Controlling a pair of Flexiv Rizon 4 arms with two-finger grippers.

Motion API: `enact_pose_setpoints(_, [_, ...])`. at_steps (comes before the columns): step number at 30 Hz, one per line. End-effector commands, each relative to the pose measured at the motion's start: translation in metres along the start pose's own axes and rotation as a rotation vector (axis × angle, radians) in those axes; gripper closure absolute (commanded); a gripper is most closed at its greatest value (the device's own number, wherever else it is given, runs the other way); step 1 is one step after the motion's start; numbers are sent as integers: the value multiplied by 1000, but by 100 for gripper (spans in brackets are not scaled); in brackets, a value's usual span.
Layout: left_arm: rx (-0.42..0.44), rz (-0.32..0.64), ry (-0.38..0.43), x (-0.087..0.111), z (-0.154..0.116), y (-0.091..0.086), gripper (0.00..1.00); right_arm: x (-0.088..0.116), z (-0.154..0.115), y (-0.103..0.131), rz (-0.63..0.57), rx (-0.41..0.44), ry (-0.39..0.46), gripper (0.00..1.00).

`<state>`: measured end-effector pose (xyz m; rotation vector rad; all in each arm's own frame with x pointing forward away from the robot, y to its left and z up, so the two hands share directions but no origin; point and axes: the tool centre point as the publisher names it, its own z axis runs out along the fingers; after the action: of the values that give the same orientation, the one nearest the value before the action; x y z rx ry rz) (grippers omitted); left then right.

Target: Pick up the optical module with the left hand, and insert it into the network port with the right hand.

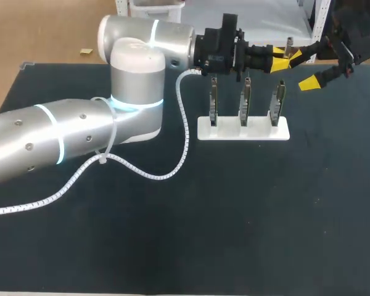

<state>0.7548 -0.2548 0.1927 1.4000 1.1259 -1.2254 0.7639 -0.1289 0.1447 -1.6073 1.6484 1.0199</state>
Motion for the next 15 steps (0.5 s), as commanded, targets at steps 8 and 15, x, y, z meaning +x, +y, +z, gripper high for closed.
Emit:
enact_pose_setpoints(8, [-98,-70,40,5,0,8,100,0,0,-1,0,-1,-1,0])
enact_pose_setpoints(15, [-79,-87,39,9,4,5,100,0,0,-1,0,-1,-1,0])
